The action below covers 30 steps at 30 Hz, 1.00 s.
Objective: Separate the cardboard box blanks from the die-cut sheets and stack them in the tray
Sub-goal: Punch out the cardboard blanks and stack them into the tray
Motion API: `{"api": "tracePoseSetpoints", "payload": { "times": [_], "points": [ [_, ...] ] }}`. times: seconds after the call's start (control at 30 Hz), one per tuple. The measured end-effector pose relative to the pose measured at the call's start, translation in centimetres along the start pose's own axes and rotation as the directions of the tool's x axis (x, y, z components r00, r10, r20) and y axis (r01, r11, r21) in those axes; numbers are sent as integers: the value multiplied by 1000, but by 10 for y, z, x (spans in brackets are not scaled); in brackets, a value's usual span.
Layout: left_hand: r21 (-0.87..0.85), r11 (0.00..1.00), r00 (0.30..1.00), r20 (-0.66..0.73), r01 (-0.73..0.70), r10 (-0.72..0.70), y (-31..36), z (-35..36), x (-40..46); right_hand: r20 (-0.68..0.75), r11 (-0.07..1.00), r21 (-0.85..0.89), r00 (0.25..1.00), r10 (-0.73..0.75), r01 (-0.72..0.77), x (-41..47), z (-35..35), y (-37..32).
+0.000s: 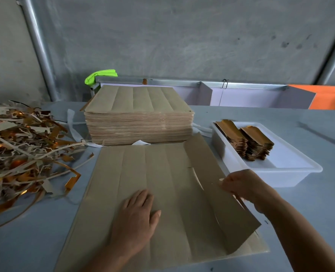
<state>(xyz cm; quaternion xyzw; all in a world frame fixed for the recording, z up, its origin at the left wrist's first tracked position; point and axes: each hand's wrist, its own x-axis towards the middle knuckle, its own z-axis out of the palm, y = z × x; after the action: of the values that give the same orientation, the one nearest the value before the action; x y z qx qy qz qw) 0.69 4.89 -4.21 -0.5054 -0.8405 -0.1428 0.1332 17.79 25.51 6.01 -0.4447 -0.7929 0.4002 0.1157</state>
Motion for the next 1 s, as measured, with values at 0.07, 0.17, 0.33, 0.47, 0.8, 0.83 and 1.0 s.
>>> {"api": "tracePoseSetpoints", "payload": {
  "times": [0.07, 0.17, 0.33, 0.47, 0.8, 0.83, 1.0],
  "points": [
    [-14, 1000, 1000, 7, 9, -9, -2, 0, 0, 101, 984, 170, 994, 43, -60, -2, -1, -2],
    [-178, 983, 997, 69, 39, -27, 6, -7, 6, 163, 949, 304, 986, 32, -81, -5, 2, -2],
    [-879, 330, 939, 317, 343, -134, 58, -40, 26, 217, 908, 417, 975, -51, -45, -13, 14, -13],
    [-870, 141, 882, 468, 472, -60, 91, -49, 40, 190, 907, 418, 971, -143, 52, -18, 19, -28],
    [-824, 344, 893, 411, 450, -183, 96, -44, 46, 245, 916, 400, 964, -102, -5, -20, 23, -24],
    [-815, 384, 901, 390, 433, -189, 94, -43, 46, 234, 920, 390, 969, -73, -25, -20, 25, -21],
    [-802, 376, 885, 402, 465, -236, 94, -39, 45, 169, 982, 190, 984, -47, 14, -21, 41, -10]
  ]
}}
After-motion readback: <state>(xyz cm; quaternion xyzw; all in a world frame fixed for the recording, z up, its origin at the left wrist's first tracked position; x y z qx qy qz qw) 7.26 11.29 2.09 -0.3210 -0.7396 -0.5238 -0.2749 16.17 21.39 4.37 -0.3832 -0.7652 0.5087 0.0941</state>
